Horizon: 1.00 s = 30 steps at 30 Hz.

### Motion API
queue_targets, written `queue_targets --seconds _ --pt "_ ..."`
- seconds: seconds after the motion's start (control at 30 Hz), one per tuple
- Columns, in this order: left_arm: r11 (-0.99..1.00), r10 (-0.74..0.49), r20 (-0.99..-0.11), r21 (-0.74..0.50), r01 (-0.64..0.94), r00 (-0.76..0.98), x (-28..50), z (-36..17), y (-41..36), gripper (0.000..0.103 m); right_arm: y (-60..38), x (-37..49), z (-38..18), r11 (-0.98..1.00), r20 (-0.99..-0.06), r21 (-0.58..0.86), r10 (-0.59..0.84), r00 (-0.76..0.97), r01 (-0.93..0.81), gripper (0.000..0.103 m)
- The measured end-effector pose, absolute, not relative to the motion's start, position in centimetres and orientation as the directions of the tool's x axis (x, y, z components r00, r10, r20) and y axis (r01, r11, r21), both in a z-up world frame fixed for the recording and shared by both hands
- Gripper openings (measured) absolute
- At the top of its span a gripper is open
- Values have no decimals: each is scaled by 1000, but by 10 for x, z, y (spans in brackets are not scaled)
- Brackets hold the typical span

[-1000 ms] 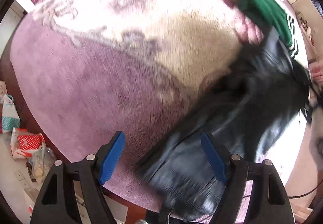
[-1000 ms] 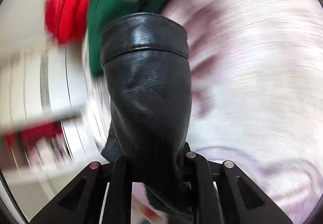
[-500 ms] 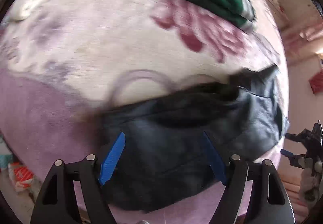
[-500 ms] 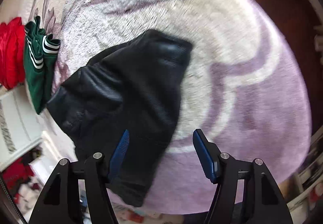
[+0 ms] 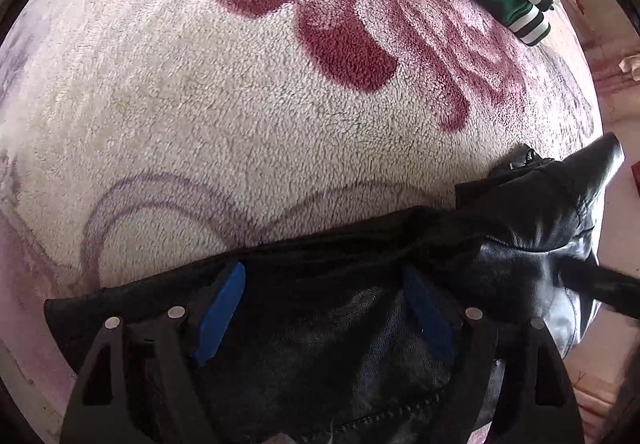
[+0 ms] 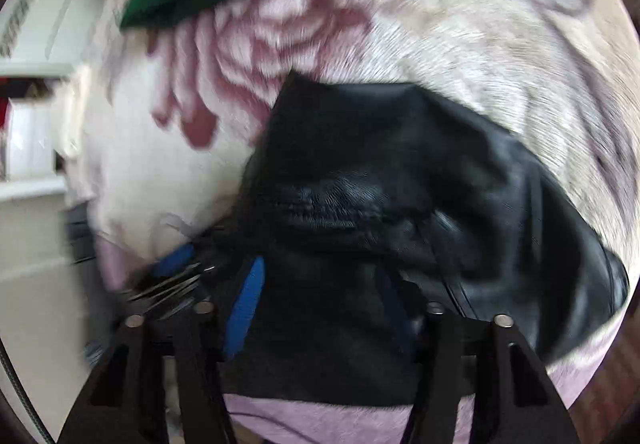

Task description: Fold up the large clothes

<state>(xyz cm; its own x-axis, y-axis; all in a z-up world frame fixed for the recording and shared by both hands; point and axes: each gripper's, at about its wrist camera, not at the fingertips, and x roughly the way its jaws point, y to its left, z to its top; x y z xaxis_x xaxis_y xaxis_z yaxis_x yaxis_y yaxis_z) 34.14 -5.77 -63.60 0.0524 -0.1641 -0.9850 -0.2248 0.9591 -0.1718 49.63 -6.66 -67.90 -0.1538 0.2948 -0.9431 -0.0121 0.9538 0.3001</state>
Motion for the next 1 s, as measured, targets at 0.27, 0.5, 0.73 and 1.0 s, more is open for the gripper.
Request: queue_targets --seconds 0.27,0.5,0.73,1.0 --pt "960 -119 -987 -143 -239 112 318 -568 -55 80 -98 499 -657 937 -923 345 349 -163 56 54" --pt "963 -192 -981 -195 -185 33 310 -593 -119 80 -252 400 -634 812 -882 439 471 12 383 69" --pt "973 -164 -987 -161 -168 -3 323 -623 -123 88 -300 370 -742 575 -713 654 686 146 492 70" --pt "972 -173 -985 -168 -165 -21 327 -630 -122 89 -274 410 -773 374 -515 839 779 357 394 75"
